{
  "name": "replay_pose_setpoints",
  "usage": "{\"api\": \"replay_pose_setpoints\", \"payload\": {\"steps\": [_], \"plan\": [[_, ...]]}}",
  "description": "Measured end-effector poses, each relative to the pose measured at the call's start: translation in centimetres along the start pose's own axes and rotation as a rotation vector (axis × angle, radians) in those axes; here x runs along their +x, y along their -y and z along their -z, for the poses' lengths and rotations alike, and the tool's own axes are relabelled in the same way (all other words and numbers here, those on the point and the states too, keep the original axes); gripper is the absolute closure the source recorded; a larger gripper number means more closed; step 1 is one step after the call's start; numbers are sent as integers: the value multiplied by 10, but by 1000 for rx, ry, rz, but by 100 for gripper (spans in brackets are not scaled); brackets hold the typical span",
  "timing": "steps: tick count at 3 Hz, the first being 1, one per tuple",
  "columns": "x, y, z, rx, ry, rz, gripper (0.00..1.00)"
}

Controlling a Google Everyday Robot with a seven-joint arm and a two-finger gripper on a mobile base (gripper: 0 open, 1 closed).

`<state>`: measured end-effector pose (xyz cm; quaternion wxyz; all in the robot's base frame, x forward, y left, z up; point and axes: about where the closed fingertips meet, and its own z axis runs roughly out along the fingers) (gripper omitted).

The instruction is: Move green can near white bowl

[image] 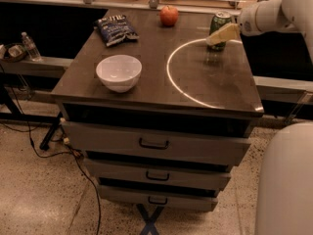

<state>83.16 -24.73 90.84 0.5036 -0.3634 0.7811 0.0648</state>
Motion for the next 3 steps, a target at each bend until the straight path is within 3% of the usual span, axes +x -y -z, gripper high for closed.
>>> {"api": "replay_pose_setpoints", "payload": {"steps": [1,3], "plan": [[1,-5,-13,-26,6,-63,5],[-8,-18,-9,-70,54,-147,51]]}}
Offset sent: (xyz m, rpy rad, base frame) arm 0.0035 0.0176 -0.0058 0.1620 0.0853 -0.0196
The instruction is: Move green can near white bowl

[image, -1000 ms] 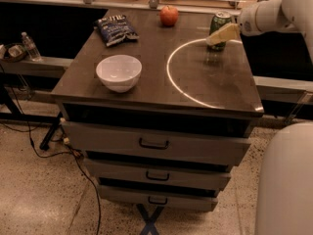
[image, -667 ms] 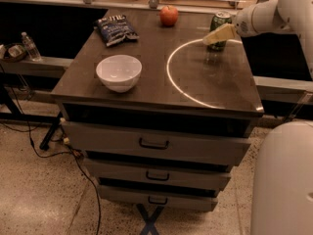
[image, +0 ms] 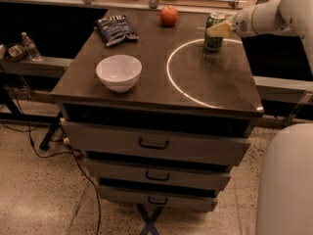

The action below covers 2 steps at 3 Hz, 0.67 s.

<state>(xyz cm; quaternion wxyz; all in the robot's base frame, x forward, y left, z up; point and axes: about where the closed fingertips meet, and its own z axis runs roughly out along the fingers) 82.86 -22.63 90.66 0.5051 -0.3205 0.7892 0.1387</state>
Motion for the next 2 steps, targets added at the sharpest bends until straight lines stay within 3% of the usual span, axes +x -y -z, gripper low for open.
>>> {"api": "replay_pose_setpoints", "payload": {"steps": [1,2], "plan": [[-11,-11,12,-31,37,-11,73],[-27,-41,30,-118,74,22,96]]}}
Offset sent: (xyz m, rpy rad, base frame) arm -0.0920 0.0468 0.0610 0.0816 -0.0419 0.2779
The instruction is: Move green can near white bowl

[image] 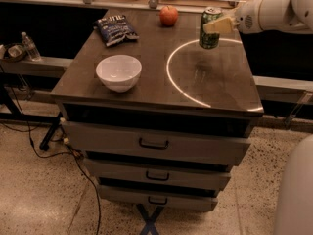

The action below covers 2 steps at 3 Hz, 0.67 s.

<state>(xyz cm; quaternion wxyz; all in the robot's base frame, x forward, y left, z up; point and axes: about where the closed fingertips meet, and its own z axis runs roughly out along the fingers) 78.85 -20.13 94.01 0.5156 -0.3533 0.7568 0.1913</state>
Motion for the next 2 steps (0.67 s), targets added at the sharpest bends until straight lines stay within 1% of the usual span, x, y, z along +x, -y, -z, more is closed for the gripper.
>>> {"api": "replay_pose_setpoints", "payload": {"steps": [1,2], "plan": [[0,-5,-3,-18,-1,5,100],[0,-29,-16,-97,-6,27,100]]}}
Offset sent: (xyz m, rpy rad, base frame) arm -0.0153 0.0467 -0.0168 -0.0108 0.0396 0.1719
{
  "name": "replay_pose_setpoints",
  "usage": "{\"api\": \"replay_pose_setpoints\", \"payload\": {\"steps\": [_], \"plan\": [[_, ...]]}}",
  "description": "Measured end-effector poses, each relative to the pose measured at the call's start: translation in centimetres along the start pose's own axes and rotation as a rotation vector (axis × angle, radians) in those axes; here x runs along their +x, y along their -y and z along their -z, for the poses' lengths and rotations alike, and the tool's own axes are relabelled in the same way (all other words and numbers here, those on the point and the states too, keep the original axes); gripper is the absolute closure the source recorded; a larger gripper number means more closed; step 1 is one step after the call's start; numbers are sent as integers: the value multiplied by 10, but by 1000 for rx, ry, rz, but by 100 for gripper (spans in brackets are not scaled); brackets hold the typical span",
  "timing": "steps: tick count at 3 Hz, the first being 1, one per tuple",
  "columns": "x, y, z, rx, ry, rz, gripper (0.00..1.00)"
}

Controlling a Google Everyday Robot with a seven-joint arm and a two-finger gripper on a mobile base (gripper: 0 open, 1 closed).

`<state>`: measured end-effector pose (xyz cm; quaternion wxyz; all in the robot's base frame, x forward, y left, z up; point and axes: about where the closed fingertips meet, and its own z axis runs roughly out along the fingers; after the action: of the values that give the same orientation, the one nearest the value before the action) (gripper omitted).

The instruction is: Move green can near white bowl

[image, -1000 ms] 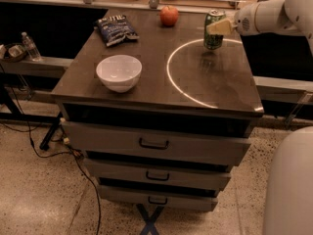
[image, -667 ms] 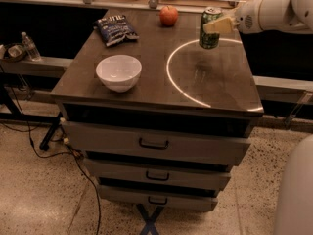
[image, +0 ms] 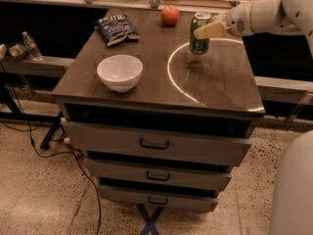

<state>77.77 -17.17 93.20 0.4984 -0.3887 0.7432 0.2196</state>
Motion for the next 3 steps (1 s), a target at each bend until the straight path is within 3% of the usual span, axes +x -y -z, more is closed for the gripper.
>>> {"api": "replay_pose_setpoints", "payload": {"steps": [1,3], "plan": [[7,-38,-9,-94,-4,-6,100],[1,-124,-15,-243,49,4,100]]}}
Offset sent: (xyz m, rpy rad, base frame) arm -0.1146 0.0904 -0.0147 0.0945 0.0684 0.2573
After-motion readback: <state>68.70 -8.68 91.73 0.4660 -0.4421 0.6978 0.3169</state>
